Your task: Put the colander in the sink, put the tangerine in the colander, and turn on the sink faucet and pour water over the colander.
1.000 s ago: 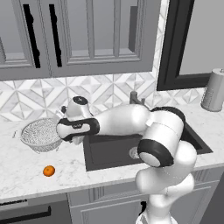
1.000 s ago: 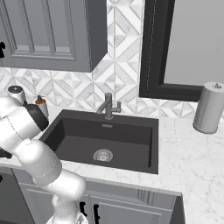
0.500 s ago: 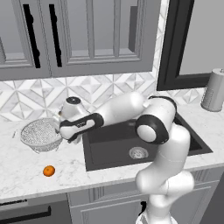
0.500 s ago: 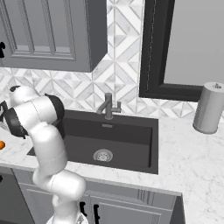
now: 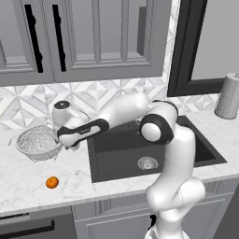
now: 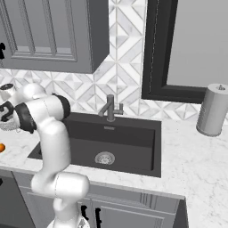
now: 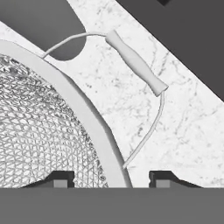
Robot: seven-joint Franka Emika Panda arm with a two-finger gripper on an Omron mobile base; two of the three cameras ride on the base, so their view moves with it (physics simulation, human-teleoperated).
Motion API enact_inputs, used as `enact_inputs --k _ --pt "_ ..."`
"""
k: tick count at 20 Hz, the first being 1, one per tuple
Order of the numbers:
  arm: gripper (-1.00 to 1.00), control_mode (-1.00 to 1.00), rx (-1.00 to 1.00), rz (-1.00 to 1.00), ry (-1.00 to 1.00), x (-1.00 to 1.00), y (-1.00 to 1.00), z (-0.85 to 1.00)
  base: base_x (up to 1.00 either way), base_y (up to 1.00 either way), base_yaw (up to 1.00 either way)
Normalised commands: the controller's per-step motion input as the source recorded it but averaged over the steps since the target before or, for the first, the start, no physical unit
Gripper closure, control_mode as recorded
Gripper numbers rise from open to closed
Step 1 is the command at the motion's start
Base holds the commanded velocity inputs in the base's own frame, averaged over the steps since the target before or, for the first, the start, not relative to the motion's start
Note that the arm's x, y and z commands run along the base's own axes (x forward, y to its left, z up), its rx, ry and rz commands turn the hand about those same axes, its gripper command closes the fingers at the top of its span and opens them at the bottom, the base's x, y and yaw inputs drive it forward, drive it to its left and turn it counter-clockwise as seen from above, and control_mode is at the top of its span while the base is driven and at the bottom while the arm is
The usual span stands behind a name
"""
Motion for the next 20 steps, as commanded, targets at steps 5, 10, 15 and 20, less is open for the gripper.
enact_inputs --k 5,10,15,20 --pt "1.00 -1.00 0.06 0.00 -0.08 -0.57 -0.22 -0.23 0.00 0.00 0.00" --pt "1.00 -1.00 0.21 0.01 -0.23 -0.81 -0.33 0.21 0.00 0.00 0.00" --pt "1.00 -1.00 0.23 0.01 -0.06 -0.71 -0.42 0.59 0.00 0.00 0.00" --pt "1.00 -1.00 0.26 0.01 -0.01 -0.67 -0.57 0.69 0.00 0.00 0.00"
